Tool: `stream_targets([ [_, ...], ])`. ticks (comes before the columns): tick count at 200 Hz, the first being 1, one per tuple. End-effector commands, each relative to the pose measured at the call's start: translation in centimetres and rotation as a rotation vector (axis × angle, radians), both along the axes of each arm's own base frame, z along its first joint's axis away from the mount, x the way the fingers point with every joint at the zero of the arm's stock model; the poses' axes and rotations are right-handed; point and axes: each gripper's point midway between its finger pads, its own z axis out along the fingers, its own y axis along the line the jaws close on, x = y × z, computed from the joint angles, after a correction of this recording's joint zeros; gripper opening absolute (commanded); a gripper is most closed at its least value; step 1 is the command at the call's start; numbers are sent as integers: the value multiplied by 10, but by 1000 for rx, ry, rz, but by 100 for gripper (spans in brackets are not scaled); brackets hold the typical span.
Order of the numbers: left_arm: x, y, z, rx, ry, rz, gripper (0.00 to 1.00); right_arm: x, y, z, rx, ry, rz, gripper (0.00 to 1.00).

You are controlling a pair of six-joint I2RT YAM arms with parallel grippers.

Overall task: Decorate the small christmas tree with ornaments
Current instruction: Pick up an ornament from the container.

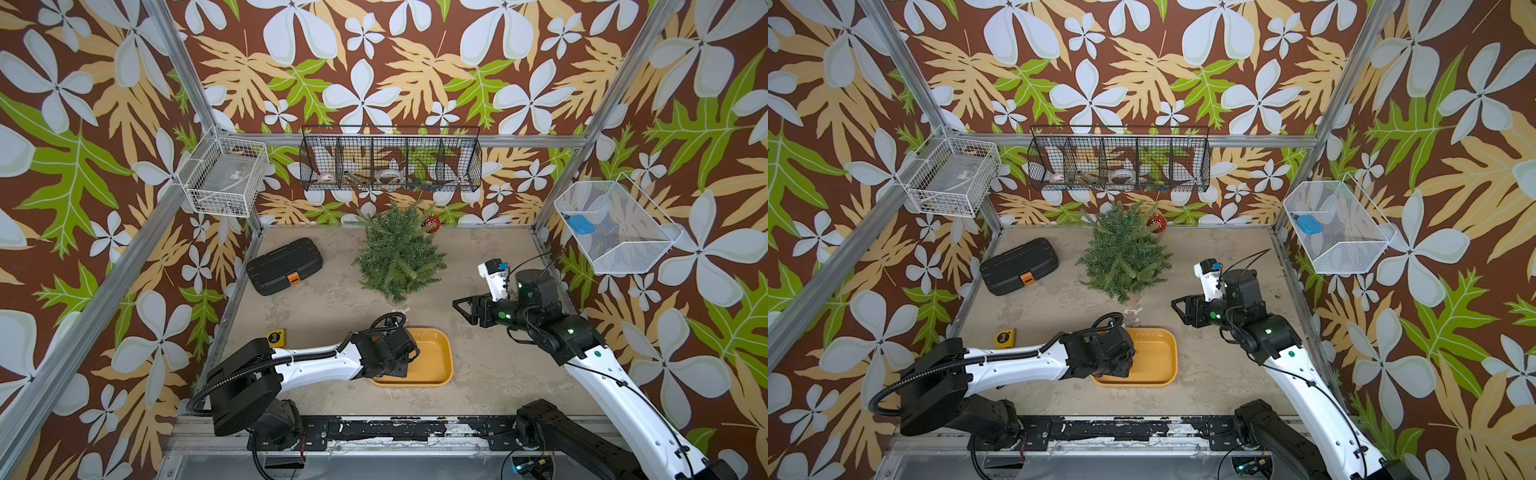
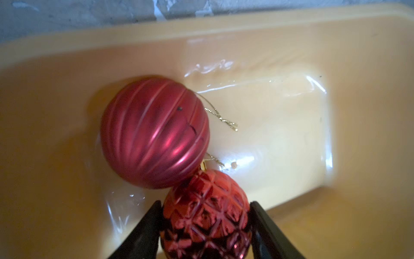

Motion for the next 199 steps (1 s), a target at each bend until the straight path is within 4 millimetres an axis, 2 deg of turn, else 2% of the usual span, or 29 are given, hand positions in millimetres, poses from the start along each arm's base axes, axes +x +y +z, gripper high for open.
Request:
stream_targets([
  [1,2,-3,7,-2,-11,-28,57,1,2,6,10,-19,11,64],
  [26,4,-4,22,-10,-32,-41,57,1,2,9,12,-25,9,64],
  [59,6,-2,62,-79,-94,-59,57,0,2,15,17,-30,13,64],
  [85,9,3,110,-176,-183,-80,55,-3,8,29,60,-54,41,64],
  [129,5,10,200,-311,-422,-240,50,-18,29,68,211,-127,169,64],
  [150,-4,10,234,-368,-527,-343,48,-28,38,90,287,-179,246,64],
  [165,-20,5,256,-423,-585,-472,47,-38,41,104,323,-233,305,64],
  [199,-48,7,285,-468,-735,-700,39,-61,46,124,365,-306,417,66],
])
